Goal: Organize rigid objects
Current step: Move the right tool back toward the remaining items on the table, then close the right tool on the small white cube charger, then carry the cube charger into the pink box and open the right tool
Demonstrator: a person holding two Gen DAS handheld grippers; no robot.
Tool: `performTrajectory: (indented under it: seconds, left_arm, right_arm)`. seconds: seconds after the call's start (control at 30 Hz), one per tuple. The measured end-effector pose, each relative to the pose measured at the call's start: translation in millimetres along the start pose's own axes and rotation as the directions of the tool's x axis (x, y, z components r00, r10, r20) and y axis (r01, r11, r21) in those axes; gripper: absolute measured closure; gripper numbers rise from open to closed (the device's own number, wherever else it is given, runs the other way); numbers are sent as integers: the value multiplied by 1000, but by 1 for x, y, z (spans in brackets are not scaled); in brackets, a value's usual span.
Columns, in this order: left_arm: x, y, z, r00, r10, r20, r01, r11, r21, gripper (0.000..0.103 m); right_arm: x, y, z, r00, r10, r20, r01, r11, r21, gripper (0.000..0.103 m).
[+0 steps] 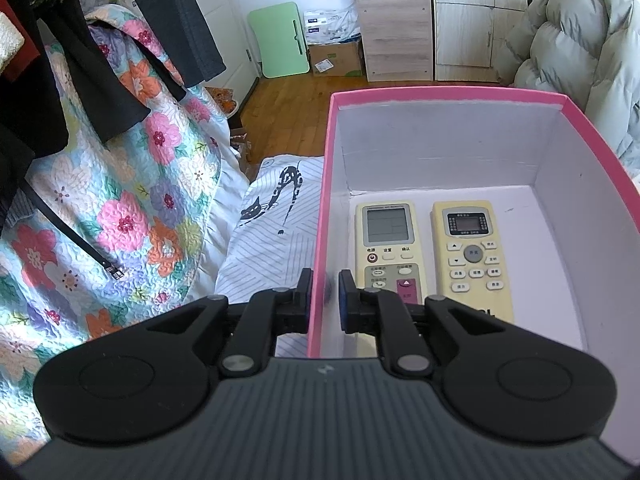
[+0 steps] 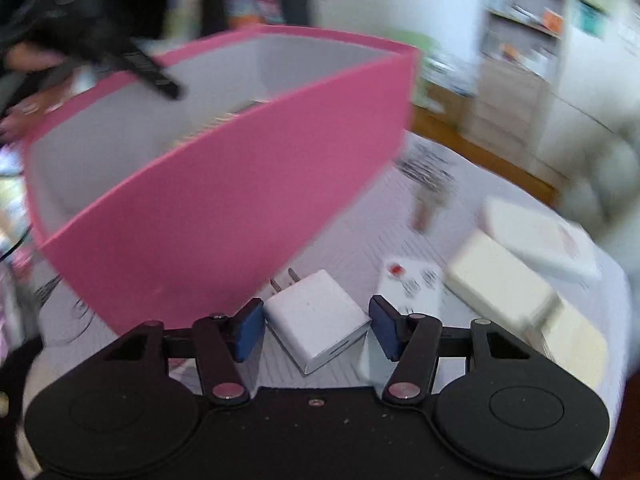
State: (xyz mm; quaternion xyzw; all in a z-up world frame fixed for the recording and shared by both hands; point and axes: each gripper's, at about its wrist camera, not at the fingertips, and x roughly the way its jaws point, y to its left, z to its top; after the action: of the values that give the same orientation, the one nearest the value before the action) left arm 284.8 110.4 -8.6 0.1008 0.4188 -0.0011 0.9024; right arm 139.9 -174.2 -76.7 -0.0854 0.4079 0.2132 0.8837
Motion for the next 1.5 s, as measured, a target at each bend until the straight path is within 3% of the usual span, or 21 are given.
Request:
performTrajectory:
  seconds: [0.07,0.23,0.37,0.43,0.47,0.53,0.6,0.8,0.9,1.0,1.03,1.13,1.23,1.37,1.5]
  left_arm:
    - [0,-3,0,1000,13,0,-13,1000,17,92]
    - [-1,-2,0,1000,2,1,-2,1000,7,92]
    - [0,-3,1,1000,-1,-2,1,1000,8,92]
    - [0,-3,1,1000,-1,-2,1,1000,14,92]
    - [0,-3,1,1000,0,-2,0,1000,15,92]
    - [0,-2,2,1000,-3,-2,3,1000,11,92]
    - [0,-3,2,1000,-1,-2,1,1000,10,92]
    - [1,-2,1,1000,0,-2,0,1000,8,92]
    - [1,-1,2,1000,-6,-1,6,1000,5,92]
    - [1,0,1,1000,-15,-4,15,1000,0,92]
    - [1,0,1,1000,-14,-3,14,1000,0,92]
    - [1,-1,0,1000,-1,-2,1,1000,4,92]
    - [1,0,0,1000,-17,0,17,1000,-12,92]
    - [0,2,1,999,-37,3,37,999,-35,92]
    - [-1,0,1,1000,-29,11,30,999,-30,92]
  right_arm:
    - [-3,13,2,997,-41,-62,41,999,-2,40]
    - [-14,18,3,991,84,-109,-83,996,11,40]
    - [-14,25,-3,993,15,-121,-31,991,-132,36]
    - [-12,23,-5,994,37,-103,-51,990,-135,36]
    - [-11,20,-7,994,62,-92,-73,990,-125,38]
    - [-10,17,-8,991,120,-54,-125,985,-114,55]
    - [-13,16,-11,990,137,-17,-138,986,-95,55]
    - [-40,-7,1,997,7,79,-17,991,136,55]
    - [-67,-8,25,981,-56,187,31,990,134,55]
    - [-85,13,53,953,-152,263,145,988,45,55]
    - [-88,21,60,953,-136,273,138,990,10,55]
    - [-82,39,85,970,44,238,-30,998,-63,55]
    - [-55,51,112,979,176,107,-174,984,-23,55]
    - [-10,59,137,981,186,-57,-188,981,-46,55]
    - [24,49,145,965,212,-154,-200,976,89,55]
